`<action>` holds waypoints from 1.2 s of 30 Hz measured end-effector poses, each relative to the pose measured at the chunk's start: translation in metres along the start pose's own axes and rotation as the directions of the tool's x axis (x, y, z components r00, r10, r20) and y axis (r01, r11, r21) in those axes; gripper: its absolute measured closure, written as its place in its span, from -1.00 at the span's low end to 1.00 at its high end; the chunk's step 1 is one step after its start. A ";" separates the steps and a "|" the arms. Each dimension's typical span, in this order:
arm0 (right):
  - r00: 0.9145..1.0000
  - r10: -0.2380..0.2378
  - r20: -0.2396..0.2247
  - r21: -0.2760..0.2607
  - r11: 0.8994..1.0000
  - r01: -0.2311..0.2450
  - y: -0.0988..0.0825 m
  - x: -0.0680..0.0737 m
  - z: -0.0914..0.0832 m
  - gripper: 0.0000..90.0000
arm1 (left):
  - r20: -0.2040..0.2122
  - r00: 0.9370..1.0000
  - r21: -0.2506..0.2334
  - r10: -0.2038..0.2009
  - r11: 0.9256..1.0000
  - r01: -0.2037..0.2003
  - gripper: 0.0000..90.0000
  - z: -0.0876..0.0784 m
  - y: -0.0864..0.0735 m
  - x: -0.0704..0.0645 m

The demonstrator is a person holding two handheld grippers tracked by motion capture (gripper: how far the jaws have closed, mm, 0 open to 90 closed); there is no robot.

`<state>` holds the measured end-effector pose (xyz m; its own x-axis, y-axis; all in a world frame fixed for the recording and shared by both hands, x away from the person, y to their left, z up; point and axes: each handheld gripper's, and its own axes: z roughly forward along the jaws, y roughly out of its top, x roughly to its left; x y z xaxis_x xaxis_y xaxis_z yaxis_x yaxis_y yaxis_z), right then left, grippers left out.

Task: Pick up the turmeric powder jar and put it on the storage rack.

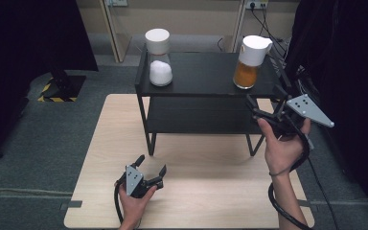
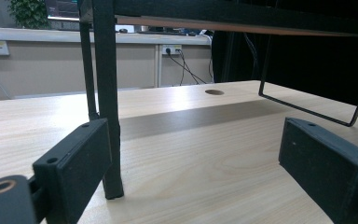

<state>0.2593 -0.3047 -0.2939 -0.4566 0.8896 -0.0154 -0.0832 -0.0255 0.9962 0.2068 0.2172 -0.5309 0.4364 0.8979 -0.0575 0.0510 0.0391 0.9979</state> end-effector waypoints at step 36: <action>0.998 0.015 -0.056 0.046 0.999 -0.013 -0.053 -0.013 -0.062 -0.89 | -0.003 1.000 -0.001 0.003 1.000 -0.003 -0.81 0.000 0.000 -0.001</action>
<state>0.2144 -0.3430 -0.3517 -0.5064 0.8623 -0.0050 -0.0362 -0.0154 0.9992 0.2062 0.2167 -0.5312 0.4334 0.8996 -0.0546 0.0488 0.0371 0.9981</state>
